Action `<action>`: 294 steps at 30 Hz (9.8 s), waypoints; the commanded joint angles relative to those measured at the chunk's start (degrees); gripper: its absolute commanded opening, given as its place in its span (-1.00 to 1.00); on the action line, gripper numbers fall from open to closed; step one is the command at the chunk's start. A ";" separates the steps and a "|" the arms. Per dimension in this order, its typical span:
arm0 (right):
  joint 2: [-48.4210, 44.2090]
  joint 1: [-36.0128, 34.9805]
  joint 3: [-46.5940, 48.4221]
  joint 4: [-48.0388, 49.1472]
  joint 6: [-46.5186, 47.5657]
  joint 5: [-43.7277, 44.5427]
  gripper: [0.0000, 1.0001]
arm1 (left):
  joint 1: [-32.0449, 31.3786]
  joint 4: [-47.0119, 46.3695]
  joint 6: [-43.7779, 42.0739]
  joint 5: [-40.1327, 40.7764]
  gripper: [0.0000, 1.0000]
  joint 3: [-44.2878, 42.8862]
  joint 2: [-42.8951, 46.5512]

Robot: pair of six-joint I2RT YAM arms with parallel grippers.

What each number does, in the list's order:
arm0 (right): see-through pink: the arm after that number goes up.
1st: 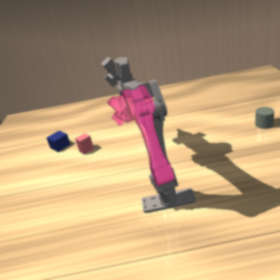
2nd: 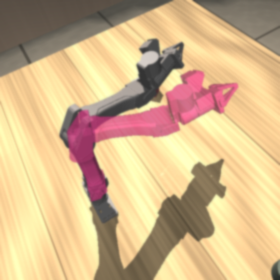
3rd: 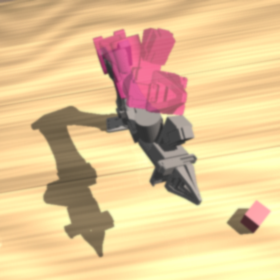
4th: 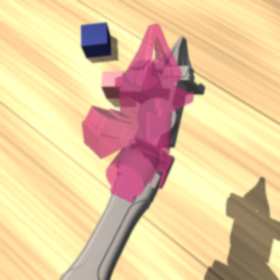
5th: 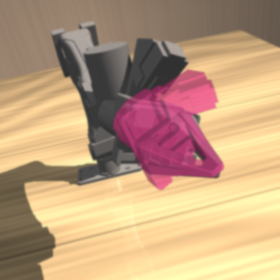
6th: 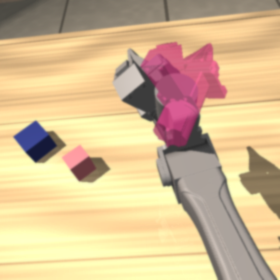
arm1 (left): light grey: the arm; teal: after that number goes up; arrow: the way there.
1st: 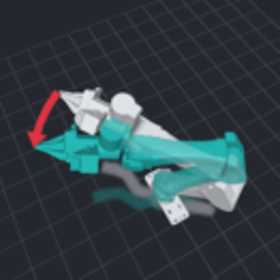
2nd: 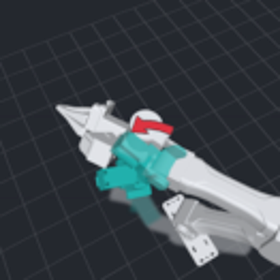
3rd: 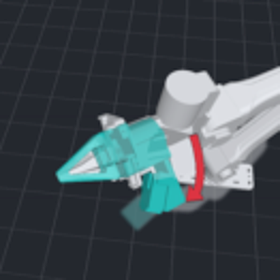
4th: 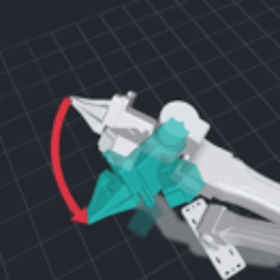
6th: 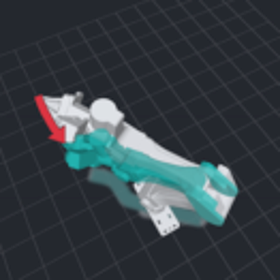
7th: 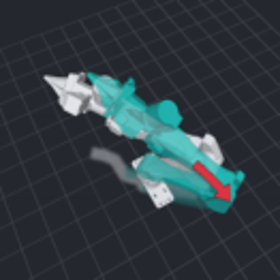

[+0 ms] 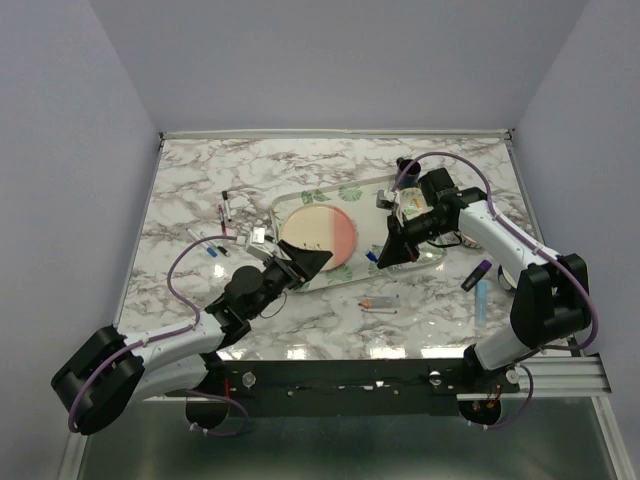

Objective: Open the pen caps

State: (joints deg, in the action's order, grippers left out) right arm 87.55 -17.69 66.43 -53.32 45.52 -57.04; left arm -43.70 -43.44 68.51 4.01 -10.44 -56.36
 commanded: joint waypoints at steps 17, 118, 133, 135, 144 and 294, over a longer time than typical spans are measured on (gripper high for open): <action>5.97 -5.25 1.95 8.84 -15.02 -3.35 -0.99 | -15.97 16.81 3.12 22.79 0.13 -26.47 -25.81; 10.45 -18.60 -4.29 7.27 -5.44 35.41 -0.58 | 9.42 64.88 4.97 35.45 -0.20 -3.01 18.21; 10.45 -19.57 -4.74 6.56 -4.12 37.96 -0.43 | 9.51 69.98 2.42 36.51 0.02 -6.52 26.20; 7.48 -19.57 -4.65 6.39 -3.86 38.14 -0.41 | 9.43 69.46 0.58 35.98 0.12 -7.14 26.74; -9.22 -8.95 -7.98 -0.80 11.32 32.96 -0.29 | 9.51 58.85 -15.14 29.05 0.72 -7.93 29.81; -14.33 7.94 -8.87 27.78 -25.43 -14.85 0.51 | -7.29 30.70 -32.21 -18.23 -1.00 -32.19 -21.69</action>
State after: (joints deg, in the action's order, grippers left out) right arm 75.70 -9.54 55.44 -13.61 -7.86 -58.63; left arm -53.45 -9.45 38.26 0.67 -44.56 -82.15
